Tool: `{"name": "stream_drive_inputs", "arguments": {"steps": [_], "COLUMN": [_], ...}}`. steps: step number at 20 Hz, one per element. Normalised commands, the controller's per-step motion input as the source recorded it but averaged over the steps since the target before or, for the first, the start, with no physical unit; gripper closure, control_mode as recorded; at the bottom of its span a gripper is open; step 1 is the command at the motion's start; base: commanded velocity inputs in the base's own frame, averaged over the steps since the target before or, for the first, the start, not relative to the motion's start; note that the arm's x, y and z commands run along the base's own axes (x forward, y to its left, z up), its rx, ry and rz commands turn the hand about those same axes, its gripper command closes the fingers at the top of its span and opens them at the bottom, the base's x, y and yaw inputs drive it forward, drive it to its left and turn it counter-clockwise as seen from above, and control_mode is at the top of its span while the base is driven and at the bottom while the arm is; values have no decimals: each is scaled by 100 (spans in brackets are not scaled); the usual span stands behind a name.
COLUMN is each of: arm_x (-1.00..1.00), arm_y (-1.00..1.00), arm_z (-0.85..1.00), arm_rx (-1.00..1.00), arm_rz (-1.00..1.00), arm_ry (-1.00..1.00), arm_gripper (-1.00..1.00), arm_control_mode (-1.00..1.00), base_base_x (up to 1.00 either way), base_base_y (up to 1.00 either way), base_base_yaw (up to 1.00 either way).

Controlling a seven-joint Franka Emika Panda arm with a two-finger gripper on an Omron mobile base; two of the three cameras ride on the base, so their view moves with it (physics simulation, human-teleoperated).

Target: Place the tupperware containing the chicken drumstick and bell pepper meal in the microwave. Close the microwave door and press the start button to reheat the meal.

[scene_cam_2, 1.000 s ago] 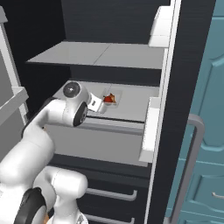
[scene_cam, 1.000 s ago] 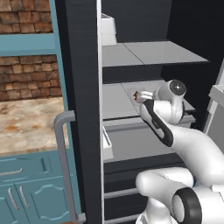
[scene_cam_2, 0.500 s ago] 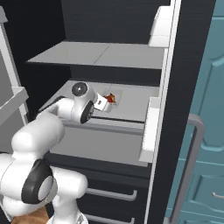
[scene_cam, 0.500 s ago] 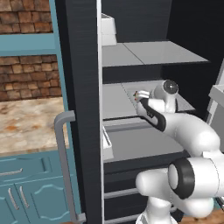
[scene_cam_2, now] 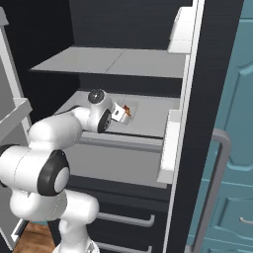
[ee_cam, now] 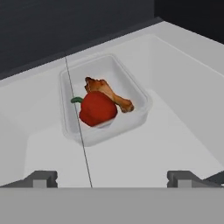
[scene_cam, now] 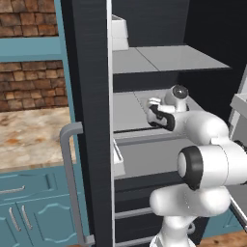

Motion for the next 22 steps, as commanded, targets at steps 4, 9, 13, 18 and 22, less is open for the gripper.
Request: {"name": "stream_drive_inputs", "arguments": {"steps": [4,9,13,18,22], "arm_x": [40,39,44,39,38], "arm_y": [-4,-9,-7,-3,-1], "arm_z": [-14,-20,-13,-12,-11], "arm_rx": [3,6,6,3,3], "arm_rz": [-1,0,0,0,0], "arm_ry": [0,0,2,6,8], "arm_gripper": [-100,-100,-100,-100,-100], "arm_control_mode": [-100,-100,-100,-100,-100], "base_base_x": [0,0,0,0,0], "base_base_y": [0,0,0,0,0], "base_base_yaw": [0,0,0,0,0]}}
